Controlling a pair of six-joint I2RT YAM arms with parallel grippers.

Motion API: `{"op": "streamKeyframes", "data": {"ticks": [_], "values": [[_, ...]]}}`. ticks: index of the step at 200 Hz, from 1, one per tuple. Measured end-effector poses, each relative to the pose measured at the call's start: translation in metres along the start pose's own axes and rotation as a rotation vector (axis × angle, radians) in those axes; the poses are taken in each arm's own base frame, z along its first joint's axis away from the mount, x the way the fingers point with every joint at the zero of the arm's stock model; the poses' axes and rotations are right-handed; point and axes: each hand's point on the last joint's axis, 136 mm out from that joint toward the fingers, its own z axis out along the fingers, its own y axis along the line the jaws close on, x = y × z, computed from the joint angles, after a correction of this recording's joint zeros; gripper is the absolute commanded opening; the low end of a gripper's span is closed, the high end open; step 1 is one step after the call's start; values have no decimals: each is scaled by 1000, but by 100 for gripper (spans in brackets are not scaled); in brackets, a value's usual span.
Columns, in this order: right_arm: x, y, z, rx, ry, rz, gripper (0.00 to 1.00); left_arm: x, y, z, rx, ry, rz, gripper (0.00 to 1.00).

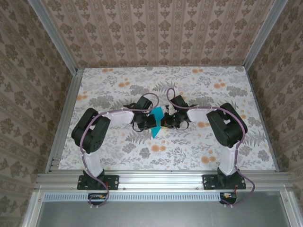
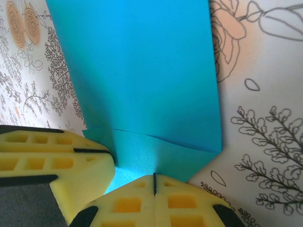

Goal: Fold a paper plane with a square sheet of paper (pick it up from the middle)
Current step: Third fold the triangle at the center of the table, then rotate the paper at the center of the table.

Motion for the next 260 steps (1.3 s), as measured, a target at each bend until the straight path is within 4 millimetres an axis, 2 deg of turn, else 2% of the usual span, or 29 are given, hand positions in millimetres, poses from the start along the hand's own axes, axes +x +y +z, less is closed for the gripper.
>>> {"op": "streamKeyframes", "data": {"ticks": [126, 147, 168, 192, 222, 242, 260], "values": [[-2, -1, -1, 27, -1, -17, 4, -21, 19, -8, 26, -32, -65, 14], [-3, 0, -3, 32, -10, -9, 5, -26, 26, -17, 12, -58, -79, 15], [-5, 3, -10, 37, -23, -2, 10, -30, 31, -35, 3, -100, -89, 18], [-14, 18, -26, 26, -65, -27, 16, -34, 29, -64, 1, -171, -74, 24], [-43, 42, -41, 29, -139, -90, 19, -34, 33, -99, -21, -263, -58, 44], [-61, 52, -39, 49, -163, -120, 20, -29, 44, -116, -54, -302, -64, 57], [-72, 53, -28, 83, -160, -137, 22, -23, 54, -124, -84, -321, -72, 67]]}}
